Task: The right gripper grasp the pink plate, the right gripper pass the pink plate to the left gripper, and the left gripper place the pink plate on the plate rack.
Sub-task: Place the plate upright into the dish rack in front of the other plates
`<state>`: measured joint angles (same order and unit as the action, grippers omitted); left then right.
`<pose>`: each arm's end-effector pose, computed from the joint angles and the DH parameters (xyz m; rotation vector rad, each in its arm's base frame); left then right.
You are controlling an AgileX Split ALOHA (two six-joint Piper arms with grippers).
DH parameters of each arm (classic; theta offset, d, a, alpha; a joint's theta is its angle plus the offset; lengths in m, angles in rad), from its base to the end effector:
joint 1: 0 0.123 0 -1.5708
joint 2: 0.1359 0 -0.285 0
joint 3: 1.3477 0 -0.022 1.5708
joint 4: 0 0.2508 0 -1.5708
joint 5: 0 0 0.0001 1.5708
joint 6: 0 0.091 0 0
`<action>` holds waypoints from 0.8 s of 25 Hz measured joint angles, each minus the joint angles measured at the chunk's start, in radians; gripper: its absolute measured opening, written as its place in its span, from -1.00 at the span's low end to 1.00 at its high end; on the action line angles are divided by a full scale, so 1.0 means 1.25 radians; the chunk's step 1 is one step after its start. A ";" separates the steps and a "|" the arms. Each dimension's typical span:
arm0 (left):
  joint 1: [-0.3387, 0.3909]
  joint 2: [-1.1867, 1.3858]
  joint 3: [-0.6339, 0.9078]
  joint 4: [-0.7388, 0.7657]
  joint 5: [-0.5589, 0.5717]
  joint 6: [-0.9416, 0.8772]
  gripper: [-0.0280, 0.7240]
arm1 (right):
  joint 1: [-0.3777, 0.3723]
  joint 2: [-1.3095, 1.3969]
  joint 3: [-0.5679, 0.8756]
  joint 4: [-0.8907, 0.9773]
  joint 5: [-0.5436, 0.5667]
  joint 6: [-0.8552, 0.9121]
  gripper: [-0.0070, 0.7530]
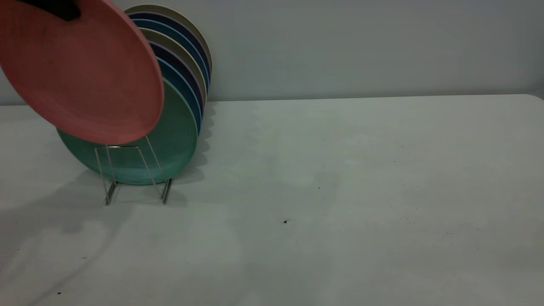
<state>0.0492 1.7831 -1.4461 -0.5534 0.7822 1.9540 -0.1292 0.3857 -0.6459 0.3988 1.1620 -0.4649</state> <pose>0.3959 -0.0143 0.2813 1.7639 1.6885 0.2288 0.0452 0.0268 0.3110 -0.3692 2.2705 0.2106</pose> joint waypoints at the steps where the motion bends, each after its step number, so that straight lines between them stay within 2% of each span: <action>1: 0.000 0.000 0.000 0.000 -0.007 -0.014 -0.65 | 0.000 -0.021 0.006 -0.026 0.001 0.024 -0.47; 6: 0.000 0.000 0.001 0.000 -0.027 -0.036 -0.65 | 0.000 -0.087 0.043 -0.091 0.003 0.093 -0.45; 14: 0.000 0.017 0.010 0.000 -0.038 -0.027 -0.65 | 0.000 -0.124 0.128 -0.123 0.001 0.100 -0.44; 20: 0.000 0.018 0.010 -0.002 -0.072 -0.023 -0.65 | 0.000 -0.125 0.132 -0.124 -0.008 0.101 -0.44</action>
<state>0.0492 1.8058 -1.4330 -0.5555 0.6917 1.9247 -0.1292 0.2291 -0.4803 0.2441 1.1516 -0.3382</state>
